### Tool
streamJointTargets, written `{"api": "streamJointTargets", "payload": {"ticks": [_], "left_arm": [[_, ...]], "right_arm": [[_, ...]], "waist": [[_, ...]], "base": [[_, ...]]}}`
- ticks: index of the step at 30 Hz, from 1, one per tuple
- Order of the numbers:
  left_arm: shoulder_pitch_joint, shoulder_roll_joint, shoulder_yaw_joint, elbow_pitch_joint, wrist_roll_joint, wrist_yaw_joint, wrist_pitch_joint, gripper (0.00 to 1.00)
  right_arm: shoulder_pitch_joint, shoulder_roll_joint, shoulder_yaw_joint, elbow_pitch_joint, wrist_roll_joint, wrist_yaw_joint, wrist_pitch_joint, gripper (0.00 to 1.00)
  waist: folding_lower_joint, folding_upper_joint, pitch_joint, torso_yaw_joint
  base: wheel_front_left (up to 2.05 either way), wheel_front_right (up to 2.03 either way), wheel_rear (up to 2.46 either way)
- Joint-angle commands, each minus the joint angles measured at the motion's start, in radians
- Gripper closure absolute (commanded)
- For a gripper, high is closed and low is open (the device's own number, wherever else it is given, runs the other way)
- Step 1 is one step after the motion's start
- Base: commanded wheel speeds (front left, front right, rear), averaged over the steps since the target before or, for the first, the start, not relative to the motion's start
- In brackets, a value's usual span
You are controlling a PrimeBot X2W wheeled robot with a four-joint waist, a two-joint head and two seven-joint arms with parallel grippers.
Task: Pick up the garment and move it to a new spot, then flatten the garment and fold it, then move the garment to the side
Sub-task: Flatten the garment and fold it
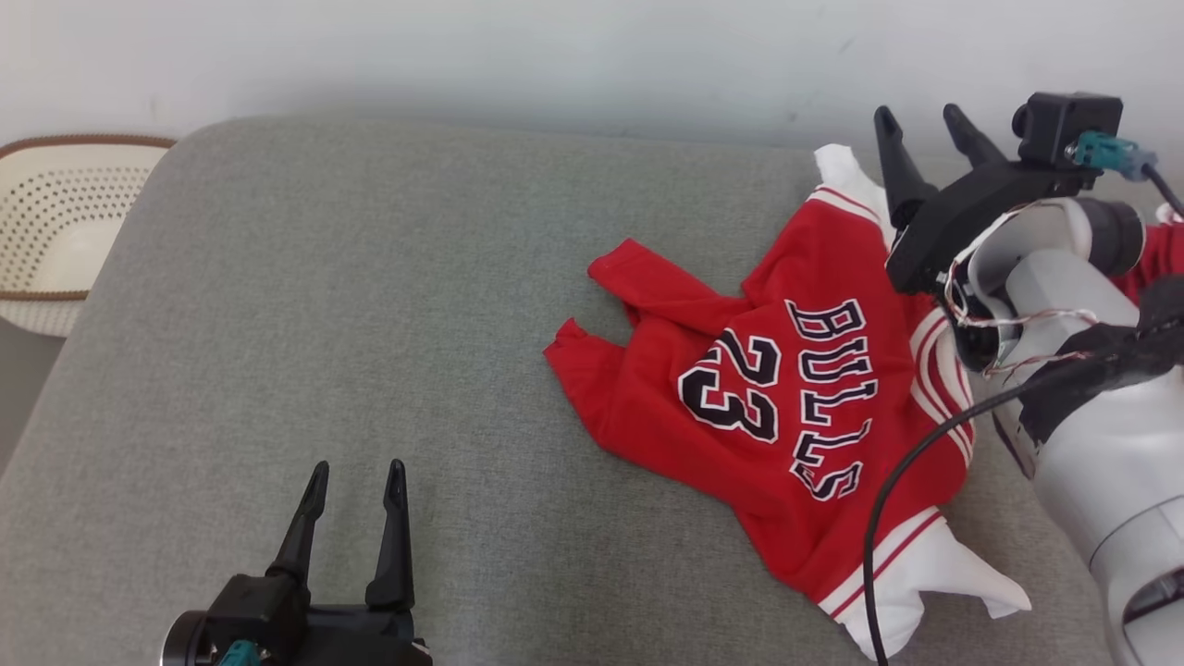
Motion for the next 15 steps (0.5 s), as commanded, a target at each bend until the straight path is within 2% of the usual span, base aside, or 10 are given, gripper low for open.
{"api": "streamJointTargets", "payload": {"ticks": [1,8,15], "left_arm": [[0.011,0.001,0.006,0.004,0.009,0.001,-0.003,0.0],[0.036,0.001,0.029,0.005,0.018,-0.005,-0.003,0.0],[0.066,0.001,0.059,-0.004,0.029,-0.008,-0.003,0.0]], "right_arm": [[0.025,-0.001,0.011,-0.012,0.015,0.0,-0.01,0.0],[0.139,-0.054,0.054,-0.113,0.071,0.0,-0.061,0.0],[0.277,-0.107,0.032,-0.222,0.1,0.0,-0.068,0.0]], "waist": [[0.0,-0.0001,-0.018,-0.02],[0.0,-0.0001,-0.051,-0.063],[0.0,-0.0001,-0.081,-0.094]], "base": [[0.0,0.0,0.0],[0.0,0.0,0.0],[0.0,0.0,0.0]]}}
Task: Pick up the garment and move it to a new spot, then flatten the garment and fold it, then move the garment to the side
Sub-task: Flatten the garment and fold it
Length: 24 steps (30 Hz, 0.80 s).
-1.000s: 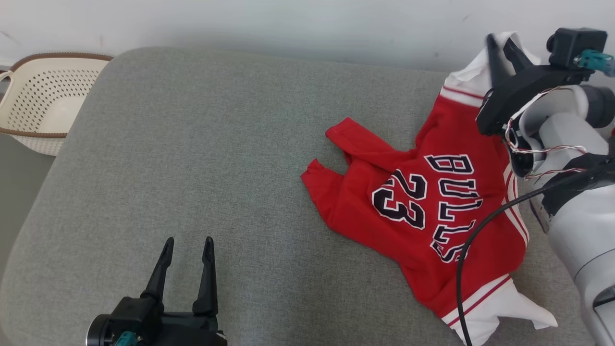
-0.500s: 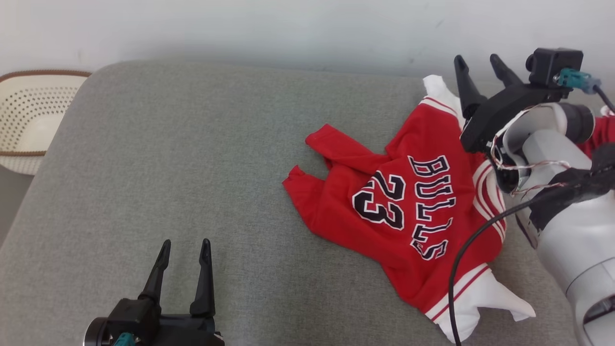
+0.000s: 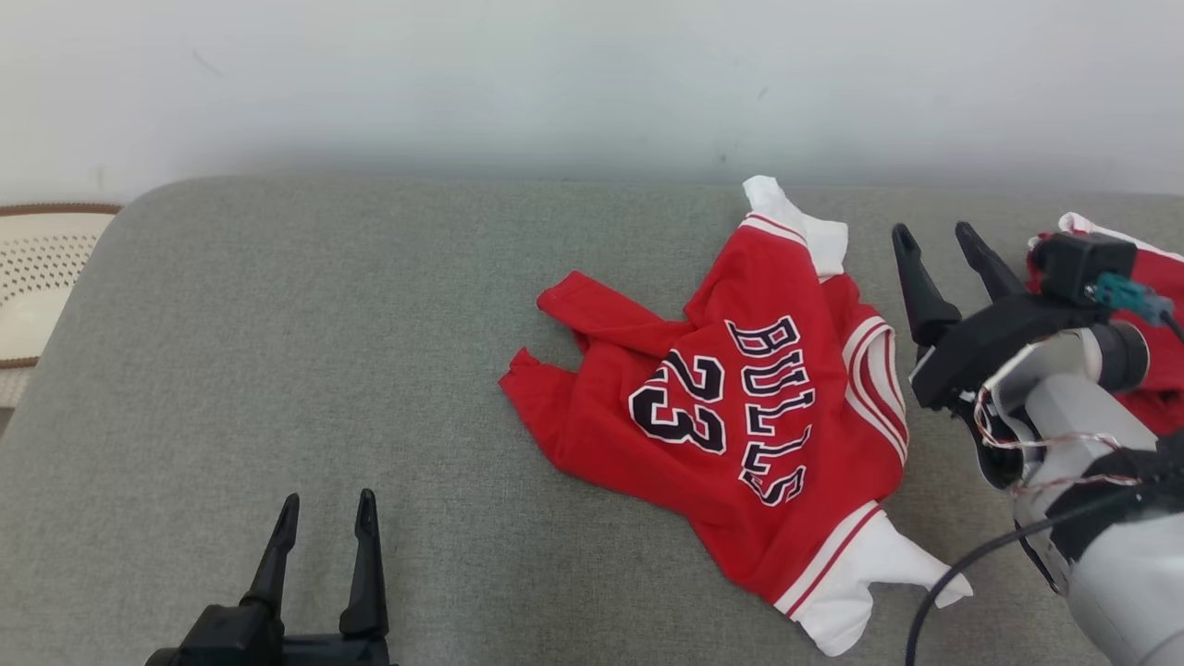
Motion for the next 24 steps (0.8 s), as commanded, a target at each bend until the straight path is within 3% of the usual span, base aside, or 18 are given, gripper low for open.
{"api": "streamJointTargets", "payload": {"ticks": [1,11,24], "left_arm": [[0.017,0.001,0.008,-0.006,0.015,-0.004,-0.003,0.0],[0.036,0.001,0.018,-0.029,0.017,0.001,-0.003,0.0],[0.018,0.001,0.003,-0.024,0.003,0.008,-0.003,0.0]], "right_arm": [[0.033,-0.014,-0.013,-0.021,0.001,0.0,-0.001,0.0],[0.228,-0.035,-0.075,-0.063,0.014,0.0,0.007,0.0],[0.264,0.002,-0.039,-0.058,0.073,0.0,0.134,0.0]], "waist": [[0.0001,-0.0001,-0.014,-0.014],[0.0001,-0.0001,-0.01,-0.026],[0.0001,-0.0001,0.011,-0.016]], "base": [[0.0,0.0,0.0],[0.0,0.0,0.0],[0.0,0.0,0.0]]}}
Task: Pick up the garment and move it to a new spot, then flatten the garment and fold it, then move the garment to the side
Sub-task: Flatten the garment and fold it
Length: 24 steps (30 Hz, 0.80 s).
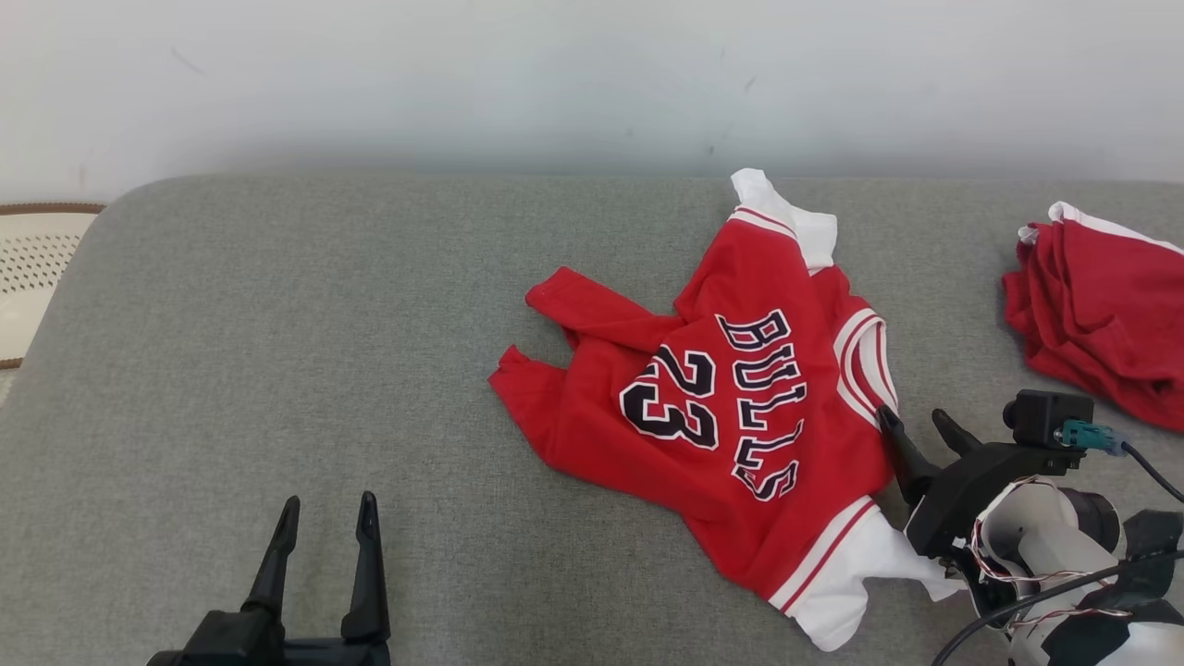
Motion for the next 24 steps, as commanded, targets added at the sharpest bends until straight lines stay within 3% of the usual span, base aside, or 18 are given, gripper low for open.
{"api": "streamJointTargets", "payload": {"ticks": [1,11,12,14,24], "left_arm": [[-0.002,0.001,-0.002,0.002,-0.011,0.004,-0.003,0.0],[-0.007,0.001,-0.01,-0.002,-0.018,0.009,-0.003,0.0],[-0.008,0.001,-0.011,-0.003,-0.017,0.01,-0.003,0.0],[-0.011,0.001,-0.012,-0.005,-0.016,0.012,-0.003,0.0],[-0.006,0.001,-0.005,0.008,-0.019,0.016,-0.003,0.0]], "right_arm": [[-0.006,0.002,0.003,0.003,0.003,0.0,0.0,0.0],[-0.004,0.008,0.052,0.048,0.033,0.0,0.1,0.0],[-0.007,0.011,0.054,0.045,0.038,0.0,0.099,0.13],[-0.013,0.015,0.061,0.043,0.045,0.0,0.101,1.0],[-0.078,-0.012,0.072,0.005,0.004,0.0,-0.041,1.0]], "waist": [[0.0001,0.0,0.002,0.003],[0.0001,0.0,0.014,0.024],[0.0001,0.0,0.016,0.024],[0.0001,0.0,0.02,0.024],[0.0001,0.0,0.008,0.017]], "base": [[0.0,0.0,0.0],[0.0,0.0,0.0],[0.0,0.0,0.0],[0.0,0.0,0.0],[0.0,0.0,0.0]]}}
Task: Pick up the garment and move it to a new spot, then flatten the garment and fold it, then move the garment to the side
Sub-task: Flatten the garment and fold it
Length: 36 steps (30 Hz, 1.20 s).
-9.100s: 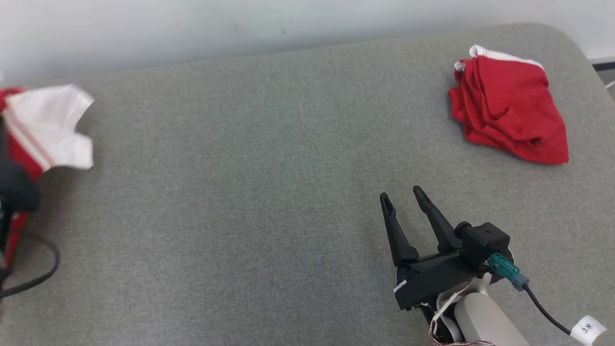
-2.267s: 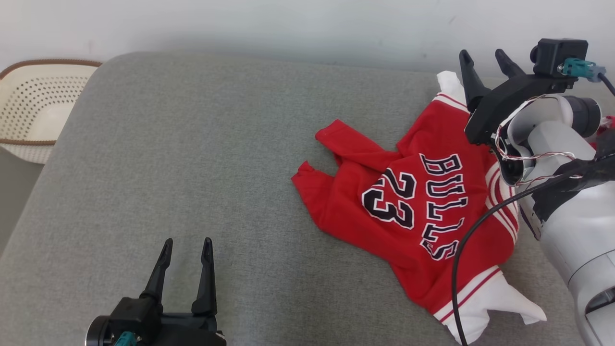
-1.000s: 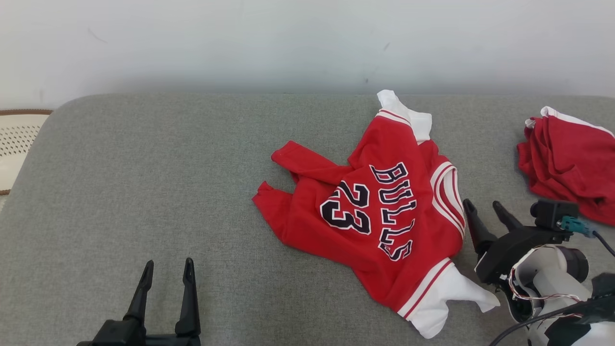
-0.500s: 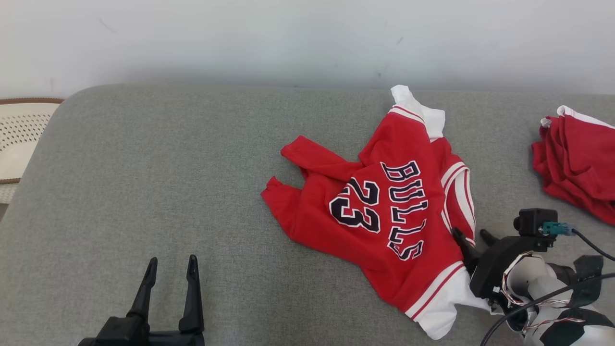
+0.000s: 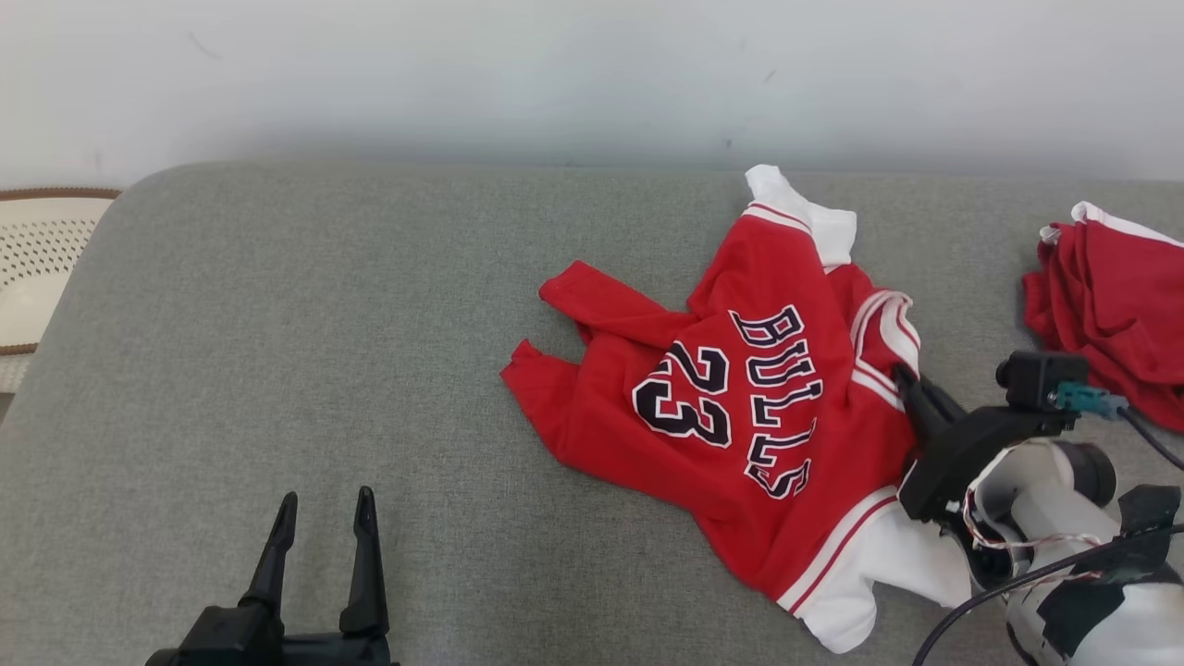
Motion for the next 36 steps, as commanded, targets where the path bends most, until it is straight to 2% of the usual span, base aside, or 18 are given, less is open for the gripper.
{"api": "streamJointTargets", "payload": {"ticks": [1,8,16,17,18,22,27,32,36], "left_arm": [[0.01,0.001,0.006,0.003,0.0,0.002,-0.003,0.0],[0.021,0.001,0.005,-0.002,-0.005,0.005,-0.003,0.0],[0.019,0.001,0.003,0.002,-0.011,0.002,-0.003,0.0],[0.018,0.001,0.002,0.004,-0.01,0.001,-0.003,0.0],[0.017,0.001,0.001,0.007,-0.009,-0.001,-0.003,0.0],[0.029,0.001,0.01,0.011,0.0,-0.006,-0.003,0.0],[0.044,0.001,0.024,0.006,0.008,-0.01,-0.003,0.0],[0.057,0.001,0.029,-0.002,0.016,-0.014,-0.003,0.0],[0.066,0.001,0.032,-0.005,0.019,-0.014,-0.003,0.0]], "right_arm": [[-0.019,-0.012,0.001,-0.016,-0.017,0.0,-0.02,1.0],[-0.06,-0.049,-0.028,-0.064,-0.084,0.0,-0.028,1.0],[-0.046,-0.018,-0.085,-0.043,-0.149,0.0,0.025,1.0],[-0.044,-0.017,-0.089,-0.026,-0.161,0.0,0.032,0.66],[-0.042,-0.015,-0.093,-0.014,-0.171,0.0,0.035,0.0],[-0.027,-0.006,-0.117,0.032,-0.217,0.0,0.019,0.0],[-0.002,-0.009,-0.155,0.014,-0.26,0.0,-0.03,0.0],[0.042,-0.006,-0.219,-0.051,-0.301,0.0,-0.079,0.0],[0.13,0.01,-0.307,-0.182,-0.345,0.0,-0.105,0.0]], "waist": [[0.0,0.0,-0.011,-0.008],[0.0,0.0,-0.024,-0.02],[0.0,0.0,-0.027,-0.018],[0.0,0.0,-0.029,-0.016],[0.0,0.0,-0.032,-0.015],[0.0,0.0,-0.05,-0.016],[0.0,0.0,-0.067,-0.031],[0.0,0.0,-0.077,-0.048],[0.0,0.0,-0.086,-0.06]], "base": [[0.0,0.0,0.0],[0.0,0.0,0.0],[0.0,0.0,0.0],[0.0,0.0,0.0],[0.0,0.0,0.0],[0.0,0.0,0.0],[0.0,0.0,0.0],[0.0,0.0,0.0],[0.0,0.0,0.0]]}}
